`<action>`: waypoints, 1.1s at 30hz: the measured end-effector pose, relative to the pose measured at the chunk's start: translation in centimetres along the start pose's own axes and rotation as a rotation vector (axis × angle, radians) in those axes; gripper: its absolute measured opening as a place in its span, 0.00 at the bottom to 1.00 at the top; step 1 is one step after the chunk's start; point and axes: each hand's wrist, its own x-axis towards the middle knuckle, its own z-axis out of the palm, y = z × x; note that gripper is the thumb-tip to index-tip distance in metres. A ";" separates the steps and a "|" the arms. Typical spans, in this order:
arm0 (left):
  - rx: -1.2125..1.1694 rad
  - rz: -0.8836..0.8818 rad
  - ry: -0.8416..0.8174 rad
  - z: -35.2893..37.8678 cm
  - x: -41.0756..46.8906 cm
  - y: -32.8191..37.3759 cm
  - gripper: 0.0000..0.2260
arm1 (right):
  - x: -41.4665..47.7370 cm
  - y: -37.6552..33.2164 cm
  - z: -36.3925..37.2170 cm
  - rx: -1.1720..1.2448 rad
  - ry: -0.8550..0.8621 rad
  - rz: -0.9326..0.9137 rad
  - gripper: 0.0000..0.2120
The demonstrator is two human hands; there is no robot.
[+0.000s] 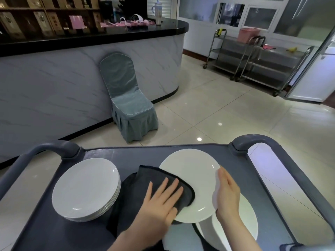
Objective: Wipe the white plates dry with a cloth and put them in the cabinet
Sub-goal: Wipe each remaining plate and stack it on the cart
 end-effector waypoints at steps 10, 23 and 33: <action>-0.021 0.015 -0.074 -1.0 4.2 0.1 0.24 | -2.8 2.2 0.9 -0.118 -0.086 0.073 0.13; 0.048 0.067 0.050 1.0 -1.1 2.4 0.23 | -1.1 0.4 -0.3 0.050 0.068 0.083 0.14; 0.015 -0.039 0.074 -1.8 5.4 -0.8 0.26 | -3.5 0.5 1.7 -0.163 -0.182 0.006 0.14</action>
